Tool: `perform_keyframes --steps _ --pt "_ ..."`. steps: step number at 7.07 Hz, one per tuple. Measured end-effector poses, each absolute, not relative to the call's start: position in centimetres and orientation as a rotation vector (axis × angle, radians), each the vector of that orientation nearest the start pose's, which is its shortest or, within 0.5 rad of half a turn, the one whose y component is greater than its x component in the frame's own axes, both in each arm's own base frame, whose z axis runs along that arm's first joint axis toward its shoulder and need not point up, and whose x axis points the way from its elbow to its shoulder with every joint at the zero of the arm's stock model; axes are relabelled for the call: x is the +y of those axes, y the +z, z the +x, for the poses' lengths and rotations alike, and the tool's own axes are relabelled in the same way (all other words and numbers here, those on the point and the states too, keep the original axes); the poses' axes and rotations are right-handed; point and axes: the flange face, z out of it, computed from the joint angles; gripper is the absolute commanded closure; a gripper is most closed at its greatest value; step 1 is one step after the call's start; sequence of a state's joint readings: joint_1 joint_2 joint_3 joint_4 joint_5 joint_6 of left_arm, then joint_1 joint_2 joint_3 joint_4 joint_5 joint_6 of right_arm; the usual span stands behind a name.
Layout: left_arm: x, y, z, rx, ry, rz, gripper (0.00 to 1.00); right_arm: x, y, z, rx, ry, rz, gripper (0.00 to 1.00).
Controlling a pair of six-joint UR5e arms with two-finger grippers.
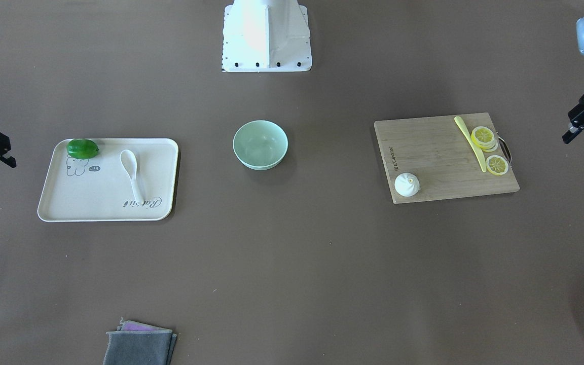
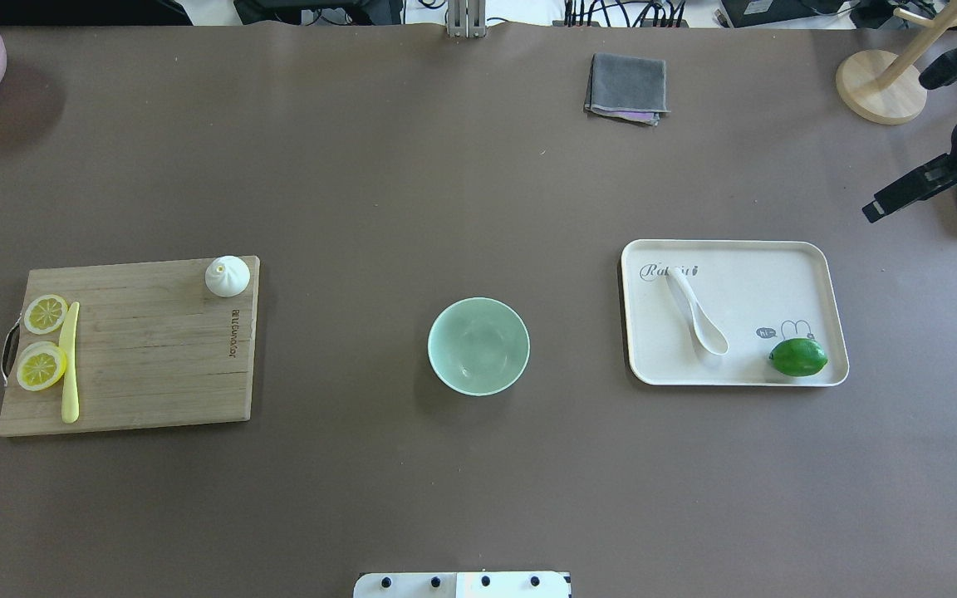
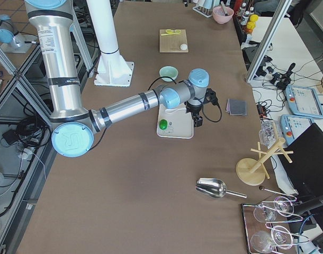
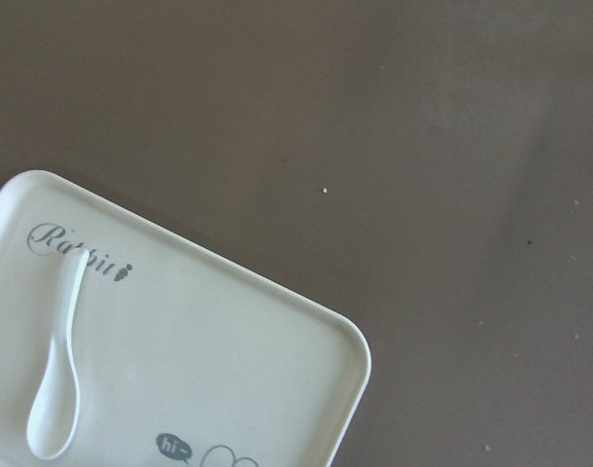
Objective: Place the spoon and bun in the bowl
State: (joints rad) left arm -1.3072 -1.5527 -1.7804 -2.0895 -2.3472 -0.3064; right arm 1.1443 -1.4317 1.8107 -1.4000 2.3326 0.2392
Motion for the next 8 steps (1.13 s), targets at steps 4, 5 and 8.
perform_keyframes --steps 4,5,8 --pt "-52.7 45.8 15.4 0.959 0.250 0.413 0.02 -49.3 41.3 -29.5 -0.871 -0.385 0.272 0.01" --pt "-52.8 45.8 16.0 0.959 0.253 0.409 0.02 -48.3 41.2 -32.9 -0.842 -0.385 0.269 0.03" --pt "-53.2 46.1 16.7 0.958 0.257 0.400 0.02 -48.4 43.1 -38.3 -0.792 -0.382 0.219 0.10"
